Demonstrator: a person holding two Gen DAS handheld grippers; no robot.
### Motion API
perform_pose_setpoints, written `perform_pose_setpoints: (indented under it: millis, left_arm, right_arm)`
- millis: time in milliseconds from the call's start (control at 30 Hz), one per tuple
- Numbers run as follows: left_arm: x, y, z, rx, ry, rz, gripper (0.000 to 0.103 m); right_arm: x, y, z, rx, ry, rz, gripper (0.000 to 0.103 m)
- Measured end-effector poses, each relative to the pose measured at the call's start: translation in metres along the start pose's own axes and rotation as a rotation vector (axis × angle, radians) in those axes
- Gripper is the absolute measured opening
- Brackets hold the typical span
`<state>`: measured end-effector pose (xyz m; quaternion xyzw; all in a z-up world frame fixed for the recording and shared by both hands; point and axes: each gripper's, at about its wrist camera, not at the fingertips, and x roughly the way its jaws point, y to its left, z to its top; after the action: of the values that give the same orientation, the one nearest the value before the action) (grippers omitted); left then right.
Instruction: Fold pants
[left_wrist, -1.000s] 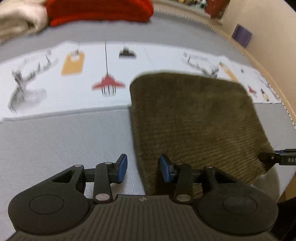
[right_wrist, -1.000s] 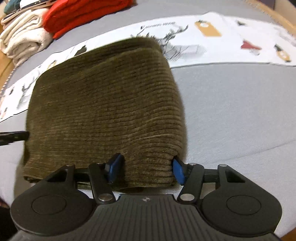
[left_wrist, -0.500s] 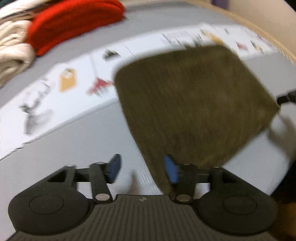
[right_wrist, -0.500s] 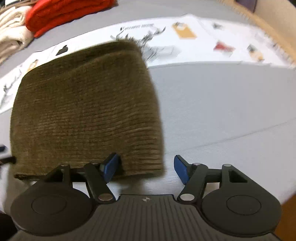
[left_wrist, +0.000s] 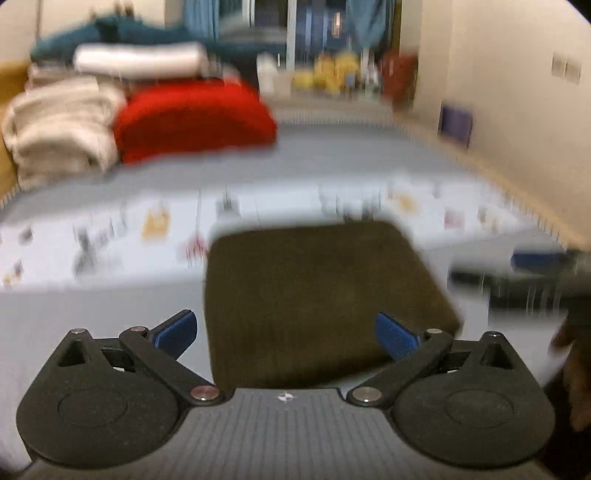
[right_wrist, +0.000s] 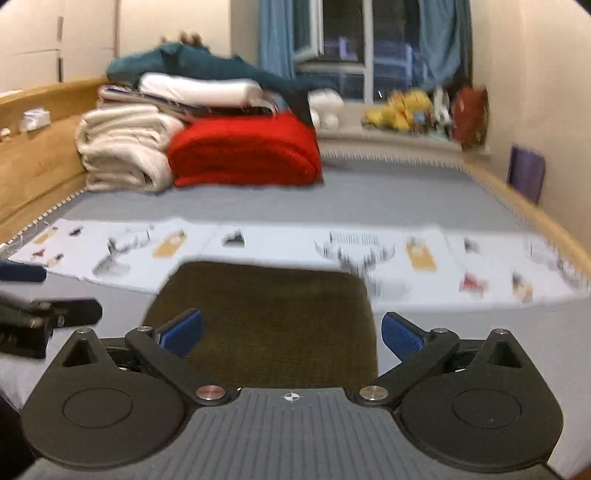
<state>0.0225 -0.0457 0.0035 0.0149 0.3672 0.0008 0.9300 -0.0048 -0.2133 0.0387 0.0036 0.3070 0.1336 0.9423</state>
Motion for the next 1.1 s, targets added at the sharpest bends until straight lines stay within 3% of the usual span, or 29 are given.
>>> perform_pose_setpoints:
  millis: [33, 67, 133, 233, 500, 767, 1100]
  left_arm:
    - [0.015, -0.005, -0.005, 0.011, 0.103, 0.027, 0.103]
    - [0.023, -0.006, -0.005, -0.004, 0.151, 0.028, 0.103]
    - [0.03, -0.006, 0.0, -0.028, 0.12, 0.024, 0.103]
    - [0.044, -0.012, 0.008, 0.025, 0.083, 0.081, 0.103]
    - [0.057, -0.006, 0.003, -0.057, 0.136, 0.001, 0.103]
    - [0.067, -0.01, -0.001, -0.029, 0.148, -0.003, 0.103]
    - [0.07, 0.0, -0.002, -0.072, 0.168, 0.0, 0.103]
  right_arm:
    - [0.006, -0.002, 0.0, 0.042, 0.029, -0.019, 0.101]
    - [0.011, -0.006, 0.001, 0.082, 0.051, -0.027, 0.101]
    - [0.018, -0.013, 0.003, 0.121, 0.049, -0.025, 0.102]
    - [0.03, -0.019, -0.001, 0.119, 0.085, -0.079, 0.102]
    - [0.036, -0.021, -0.007, 0.12, 0.135, -0.065, 0.102]
    - [0.045, -0.013, -0.006, 0.088, 0.157, -0.061, 0.102]
    - [0.052, -0.004, -0.007, 0.049, 0.17, -0.057, 0.102]
